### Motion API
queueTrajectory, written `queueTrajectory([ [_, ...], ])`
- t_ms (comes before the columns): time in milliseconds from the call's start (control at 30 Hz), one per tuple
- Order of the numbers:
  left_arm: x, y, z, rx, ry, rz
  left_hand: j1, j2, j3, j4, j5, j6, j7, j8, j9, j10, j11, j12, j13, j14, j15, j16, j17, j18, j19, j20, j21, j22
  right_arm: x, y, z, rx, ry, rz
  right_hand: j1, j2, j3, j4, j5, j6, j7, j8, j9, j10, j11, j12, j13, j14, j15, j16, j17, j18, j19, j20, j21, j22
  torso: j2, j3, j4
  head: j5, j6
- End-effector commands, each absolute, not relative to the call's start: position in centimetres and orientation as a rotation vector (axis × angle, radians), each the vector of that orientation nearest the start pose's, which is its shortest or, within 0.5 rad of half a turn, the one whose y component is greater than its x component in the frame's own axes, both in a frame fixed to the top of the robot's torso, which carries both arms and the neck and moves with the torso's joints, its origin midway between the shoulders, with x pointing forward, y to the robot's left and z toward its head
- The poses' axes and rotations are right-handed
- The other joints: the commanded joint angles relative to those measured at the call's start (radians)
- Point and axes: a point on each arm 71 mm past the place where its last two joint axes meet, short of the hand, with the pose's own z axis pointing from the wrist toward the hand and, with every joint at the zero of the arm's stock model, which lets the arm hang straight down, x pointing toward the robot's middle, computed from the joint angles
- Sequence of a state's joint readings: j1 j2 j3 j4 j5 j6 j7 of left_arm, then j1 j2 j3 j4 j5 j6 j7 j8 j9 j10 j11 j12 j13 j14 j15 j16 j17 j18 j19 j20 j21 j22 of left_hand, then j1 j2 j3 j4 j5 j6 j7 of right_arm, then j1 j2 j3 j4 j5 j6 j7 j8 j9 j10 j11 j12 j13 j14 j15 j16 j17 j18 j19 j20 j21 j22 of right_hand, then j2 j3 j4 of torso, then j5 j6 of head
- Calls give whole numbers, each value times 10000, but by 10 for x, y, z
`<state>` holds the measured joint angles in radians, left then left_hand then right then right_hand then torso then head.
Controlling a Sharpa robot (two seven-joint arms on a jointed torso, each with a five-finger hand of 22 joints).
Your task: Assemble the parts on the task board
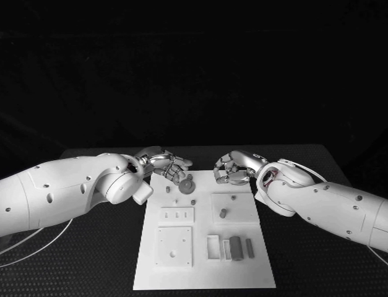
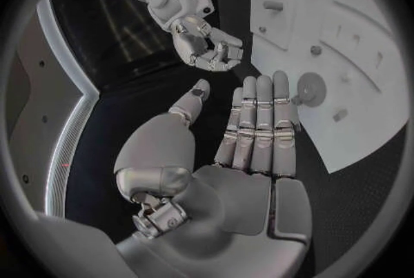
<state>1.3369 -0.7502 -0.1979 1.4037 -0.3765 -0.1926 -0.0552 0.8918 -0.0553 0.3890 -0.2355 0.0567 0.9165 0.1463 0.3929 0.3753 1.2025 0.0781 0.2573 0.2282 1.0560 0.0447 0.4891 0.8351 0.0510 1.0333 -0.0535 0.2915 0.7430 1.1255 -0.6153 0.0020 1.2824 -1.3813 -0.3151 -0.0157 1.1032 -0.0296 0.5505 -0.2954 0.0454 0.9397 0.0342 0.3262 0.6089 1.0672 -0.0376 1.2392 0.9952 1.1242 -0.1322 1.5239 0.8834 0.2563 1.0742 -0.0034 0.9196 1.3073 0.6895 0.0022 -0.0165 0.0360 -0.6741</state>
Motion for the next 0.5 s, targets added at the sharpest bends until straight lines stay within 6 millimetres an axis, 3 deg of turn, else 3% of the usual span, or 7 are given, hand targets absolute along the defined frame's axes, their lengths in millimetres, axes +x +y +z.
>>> queueTrajectory([
  [33, 506, 188, -204, -8095, 20222, -10241, -362, -131, -133, 171, -78, -19, 42, -64, -17, 13, -23, 86, 89, -47, -51, 102, 42, -14, 22, -58, 76, 57, 510, -138, -221, -1269, 17195, 7290, 41, -65, 27, 31, 32, 1196, 365, 6, 73, 93, 0, 41, -1, 73, -20, 46, -5, 55, 88, -6, 62, 190, -94, -31, -43, 64, -24],
  [300, 500, 175, -209, -8053, 20710, -10042, -945, -294, -330, 481, -77, -47, 48, -114, -14, -79, -44, 202, 279, -110, -76, 215, 106, 13, -15, -85, 87, 153, 503, -117, -218, -1554, 17274, 7639, 43, -64, 35, 33, 32, 1207, 360, -1, 69, 101, -5, 41, -2, 82, -26, 48, -7, 55, 94, -12, 68, 189, -108, -16, -59, 130, -31],
  [500, 496, 168, -210, -7691, 21114, -9958, -1351, -193, -671, 492, -76, 74, -29, -65, 36, -94, -105, 323, 449, -98, -128, 326, 156, 60, 4, -128, 105, 231, 500, -109, -217, -1646, 17218, 7756, 44, -64, 38, 33, 32, 1214, 357, -6, 68, 107, -8, 41, -2, 90, -31, 50, -8, 55, 101, -16, 73, 187, -85, -26, -50, 134, -30],
])
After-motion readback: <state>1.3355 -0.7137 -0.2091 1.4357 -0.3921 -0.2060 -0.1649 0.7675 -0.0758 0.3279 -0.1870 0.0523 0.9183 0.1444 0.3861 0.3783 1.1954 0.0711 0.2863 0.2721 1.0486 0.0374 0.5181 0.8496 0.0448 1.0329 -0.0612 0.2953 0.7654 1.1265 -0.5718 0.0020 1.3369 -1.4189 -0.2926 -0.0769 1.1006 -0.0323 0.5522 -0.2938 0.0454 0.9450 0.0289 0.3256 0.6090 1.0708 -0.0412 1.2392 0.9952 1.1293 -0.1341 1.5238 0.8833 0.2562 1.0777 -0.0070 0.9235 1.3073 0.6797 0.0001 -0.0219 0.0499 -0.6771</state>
